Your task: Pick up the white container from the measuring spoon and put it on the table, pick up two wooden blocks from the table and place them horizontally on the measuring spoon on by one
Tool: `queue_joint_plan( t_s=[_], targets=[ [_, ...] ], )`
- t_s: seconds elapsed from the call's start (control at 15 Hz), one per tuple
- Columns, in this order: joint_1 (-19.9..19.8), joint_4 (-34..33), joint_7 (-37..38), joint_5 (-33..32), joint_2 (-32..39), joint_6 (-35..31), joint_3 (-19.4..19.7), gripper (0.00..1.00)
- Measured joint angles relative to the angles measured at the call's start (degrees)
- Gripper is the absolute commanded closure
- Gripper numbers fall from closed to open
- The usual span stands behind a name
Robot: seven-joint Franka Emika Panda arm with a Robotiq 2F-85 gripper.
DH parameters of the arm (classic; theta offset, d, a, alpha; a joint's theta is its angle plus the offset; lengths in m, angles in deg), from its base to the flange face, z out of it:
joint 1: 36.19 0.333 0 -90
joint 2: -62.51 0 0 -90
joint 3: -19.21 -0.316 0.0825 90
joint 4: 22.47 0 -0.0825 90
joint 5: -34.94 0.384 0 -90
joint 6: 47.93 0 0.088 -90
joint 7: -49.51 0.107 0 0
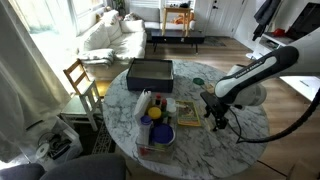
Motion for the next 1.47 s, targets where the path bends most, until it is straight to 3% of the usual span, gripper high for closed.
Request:
queue_joint_plan(
  t_s=[0.07,0.2,0.53,0.8,1.07,1.47],
  targets=[
    [-0.03,-0.01,-0.17,0.56,0.00,0.00,-0.01,0.27],
    [-0.16,-0.18,-0.52,1.65,-0.04,-0.08,-0.02,0.40],
    [-0.11,-0.28,-0.63,1.48,-1.44,-0.05,-0.01,0.40],
    [0.85,-0.23,-1.09,-2.92,-5.32,0.91,0.26,0.40],
    [2.41,-0.45,-2.22,-8.56,-11.17,4.38,0.17,0.40],
    [5.15,-5.74,-6.94,-9.46,-17.10,13.11,-2.84,0.40]
  ],
)
